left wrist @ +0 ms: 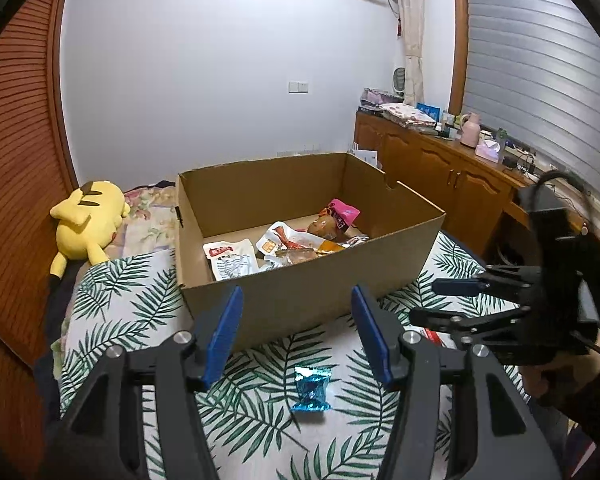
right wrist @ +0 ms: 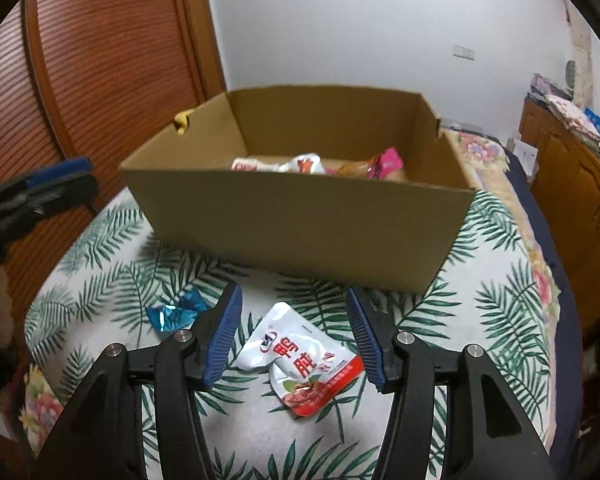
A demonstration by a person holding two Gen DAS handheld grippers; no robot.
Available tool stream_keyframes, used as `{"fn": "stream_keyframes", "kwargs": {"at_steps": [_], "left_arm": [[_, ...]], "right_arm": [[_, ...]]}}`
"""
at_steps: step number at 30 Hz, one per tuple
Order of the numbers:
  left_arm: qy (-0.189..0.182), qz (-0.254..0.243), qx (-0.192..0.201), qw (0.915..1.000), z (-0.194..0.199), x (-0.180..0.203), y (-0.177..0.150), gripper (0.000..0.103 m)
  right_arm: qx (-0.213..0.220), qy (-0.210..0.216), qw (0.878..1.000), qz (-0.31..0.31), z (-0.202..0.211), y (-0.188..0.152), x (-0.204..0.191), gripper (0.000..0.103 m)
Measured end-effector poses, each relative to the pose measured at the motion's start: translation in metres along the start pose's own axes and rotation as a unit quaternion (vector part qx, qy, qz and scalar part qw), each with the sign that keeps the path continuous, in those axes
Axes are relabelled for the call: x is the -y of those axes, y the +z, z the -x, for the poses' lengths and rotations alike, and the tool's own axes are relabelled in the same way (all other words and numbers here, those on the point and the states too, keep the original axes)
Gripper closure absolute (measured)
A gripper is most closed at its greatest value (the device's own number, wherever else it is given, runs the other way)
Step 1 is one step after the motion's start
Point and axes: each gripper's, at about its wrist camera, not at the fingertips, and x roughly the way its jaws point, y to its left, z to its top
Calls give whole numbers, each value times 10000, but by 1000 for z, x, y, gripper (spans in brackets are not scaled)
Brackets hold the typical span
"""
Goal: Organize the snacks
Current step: 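Move both tools back toward the blue candy and white printed pouch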
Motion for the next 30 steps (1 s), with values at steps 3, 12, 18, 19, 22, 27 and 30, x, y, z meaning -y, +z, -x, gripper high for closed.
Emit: {"fn": "stream_keyframes", "kwargs": {"at_steps": [3,12,18,19,22,27,30], "left_arm": [[-20,-14,-41,10000,2,0,-5,46],[-24,2,-315,9995,-10,0,-26,46],[-31,234,-360,9991,-18,-6,-41,46],[-43,290,-391,9988,-19,-7,-43,46],[-12,292,-444,9986,-22,-8,-48,46],[24,218,-552,9982,-27,-10,-55,46],[32,222,-607,9979,-30,-12,-58,46]], "right_arm": [[-155,12,9999,56,-14,-3,-1,48],[-618,124,9980,-51,-50,-19,12,48],[-831,363,9958,-102,-53,-31,12,48],[-854,403,9955,-97,-53,-32,12,47],[-865,489,9950,-63,-50,-36,9,45],[-988,436,9938,278,-45,-46,-4,42],[-953,178,9937,568,-43,-52,-13,42]]}}
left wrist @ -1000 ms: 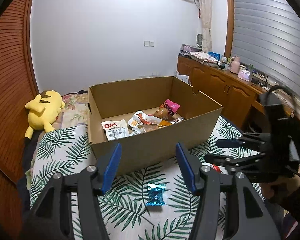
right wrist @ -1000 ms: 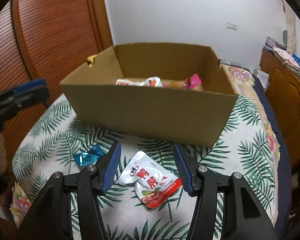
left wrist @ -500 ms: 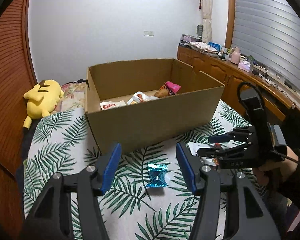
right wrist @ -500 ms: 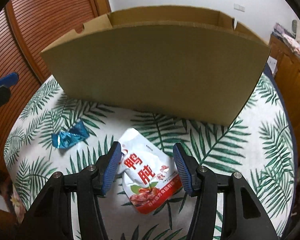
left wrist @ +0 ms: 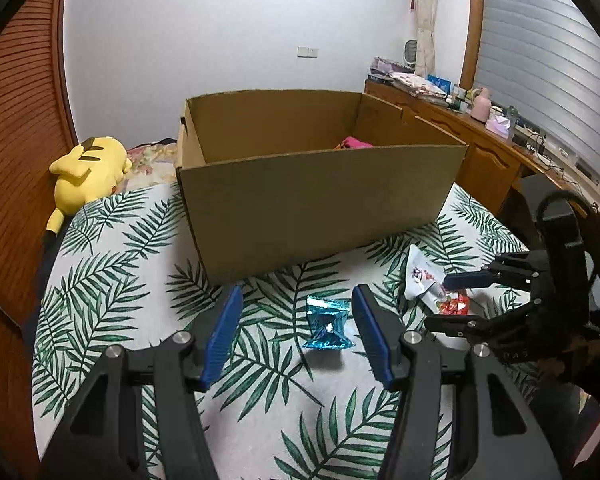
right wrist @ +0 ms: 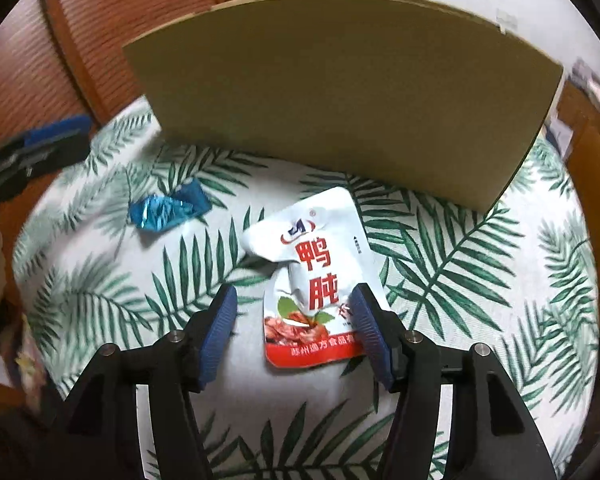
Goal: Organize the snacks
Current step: 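Move both tools back toward the blue candy and white printed pouch, then close the left tool on the blue foil candy while the right tool grasps the white pouch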
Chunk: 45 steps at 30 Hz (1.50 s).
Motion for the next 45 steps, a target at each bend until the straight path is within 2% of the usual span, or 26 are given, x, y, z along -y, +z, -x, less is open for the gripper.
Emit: {"fn": "stream_keyframes", "kwargs": {"at_steps": [9,12,20,30,32,34,36,38,42,45], "left_arm": [[-54,-140,-245,9996,-19,6,-6,46],[-83,-218,-361,9991,-28,10,-7,46],[-140,-401,-668,9969,-51,20,-10,46],[-39,-484,-1101,9927,-78,21,-17,45],[-14,-560,-1076,9926,-79,24,-19,44],[-32,-561,-1079,9926,-80,24,-19,42],[37,-561,-1073,9926,-82,25,-19,34],[53,-509,-1067,9930,-83,25,-18,32],[183,-385,-1032,9937,-85,19,-19,19],[197,-378,-1007,9940,-85,19,-19,18]], "right_arm": [[111,-478,9988,-12,-8,14,2,42],[80,-453,9989,-75,-14,18,7,42],[317,-419,9985,-178,-22,19,8,32],[361,-413,9984,-150,-19,11,7,30],[360,-413,9984,-152,-20,11,7,30],[362,-417,9984,-152,-19,11,6,30],[359,-415,9984,-153,-20,11,6,30],[359,-413,9984,-154,-20,11,6,30],[360,-416,9984,-152,-20,11,6,30],[358,-414,9984,-152,-20,11,6,30]]}}
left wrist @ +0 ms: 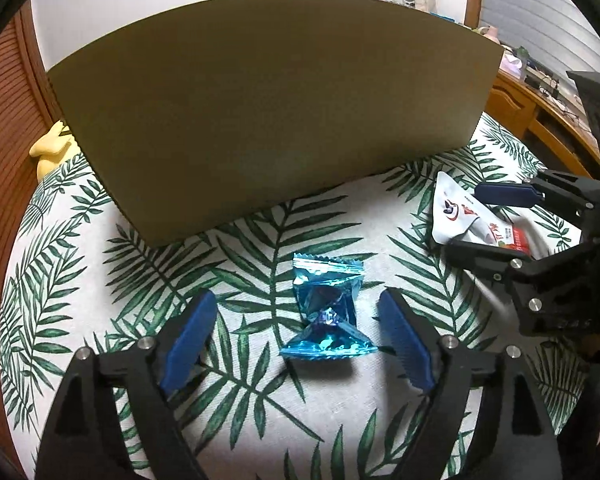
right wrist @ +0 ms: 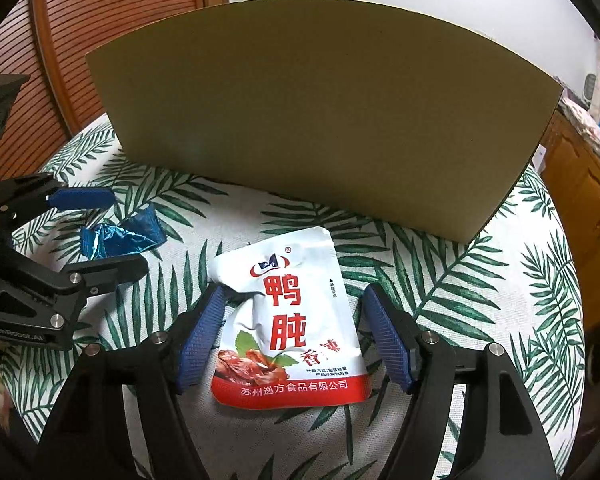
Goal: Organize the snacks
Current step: 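Close the left tool on the blue foil candy while the right tool grasps the white pouch, then lift the blue candy with the left tool while the right tool carries the white pouch over the box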
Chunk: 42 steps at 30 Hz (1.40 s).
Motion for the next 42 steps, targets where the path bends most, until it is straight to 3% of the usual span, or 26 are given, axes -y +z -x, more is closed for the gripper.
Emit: {"fn": "stream_keyframes", "kwargs": {"at_steps": [8,15,17,20,26,42], "left_arm": [[-18,-29,-59,10000,0,-1,1,18],[231,-210,-45,9995,3,9,3,17],[124,-200,-85,9997,2,9,3,18],[-136,-172,-103,9997,2,11,3,25],[-224,-129,17,9997,10,11,0,68],[-416,57,247,9988,37,0,-13,69]], "right_arm": [[-1,0,10000,0,0,0,0,29],[-4,-6,10000,-4,-1,1,-1,29],[-4,-6,10000,-4,-1,1,-1,29],[-5,-5,10000,-4,-1,1,-1,29],[-6,-5,10000,-4,-1,1,-1,29],[-24,-9,10000,-13,-4,3,0,27]]}}
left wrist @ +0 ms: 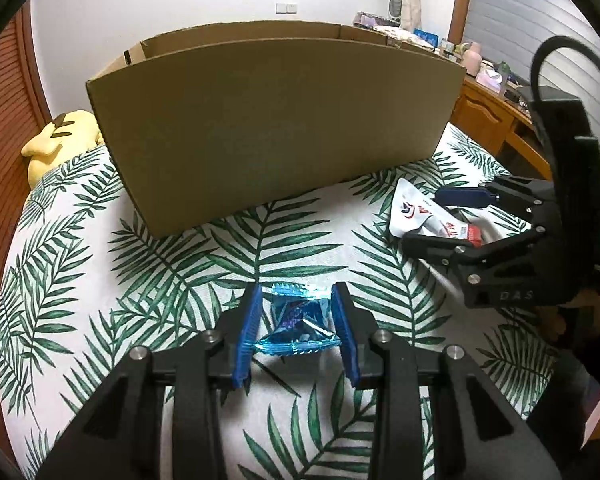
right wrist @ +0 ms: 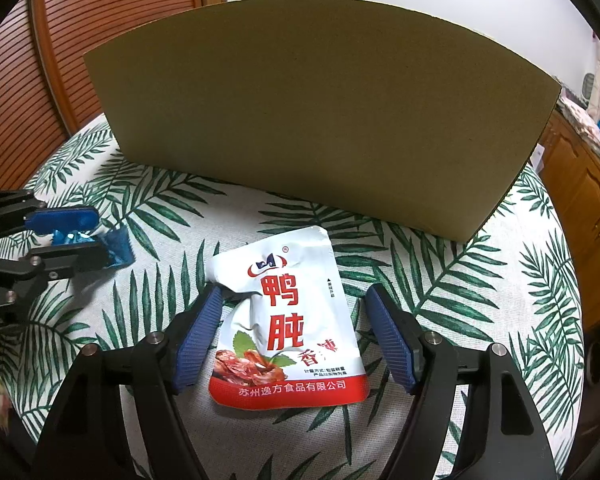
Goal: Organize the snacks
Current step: 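Lift the blue candy with the left tool while the right tool carries the white pouch over the box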
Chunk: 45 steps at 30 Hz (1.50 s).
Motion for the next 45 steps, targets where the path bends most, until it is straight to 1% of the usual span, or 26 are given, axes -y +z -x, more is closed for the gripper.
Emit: {"fn": "stream_keyframes", "kwargs": {"at_steps": [3,6,8,10,13,17,19,20,21,25,26,27,32,37,41,45], "left_arm": [[-6,-14,28,10000,4,2,-1,69],[10,-38,10,10000,5,3,-3,69],[17,-14,-49,10000,5,1,-6,69],[-1,23,-154,9999,2,-1,-10,68],[-26,39,-236,9997,0,-1,-15,67],[-21,-35,-274,9996,-1,3,-18,62],[0,-74,-301,9995,-2,6,-17,62],[19,-103,-308,9995,-2,7,-17,63],[58,-161,-308,9994,-2,9,-17,68],[91,-290,-290,9991,-2,12,-17,73],[80,-267,-266,9993,-1,12,-17,82],[81,-243,-251,9994,0,13,-16,83],[33,-203,-146,9997,4,12,-12,83],[-86,-134,96,9998,19,8,-1,83],[-181,-185,401,9989,39,10,20,83],[-277,-218,728,9967,56,9,48,83]], "right_arm": [[-12,6,10000,-3,-1,1,0,27],[-57,18,10000,-29,1,2,1,42],[-156,33,9999,-26,1,3,1,44],[-170,33,9998,16,4,4,1,49],[-173,39,9998,-11,10,3,1,51],[-132,54,9999,-78,14,-2,3,52],[-114,54,9999,-92,17,-3,4,52],[-101,66,9999,-97,19,-3,3,52],[-73,73,9999,-97,22,-3,3,51],[66,100,9999,-103,36,-1,3,51],[104,117,9998,-113,40,-1,3,51],[141,124,9998,-119,44,-1,4,51],[338,162,9992,-136,62,2,6,51],[581,197,9980,-116,82,10,7,51],[843,218,9962,-58,102,23,8,51],[1100,222,9937,35,119,42,10,50]]}}
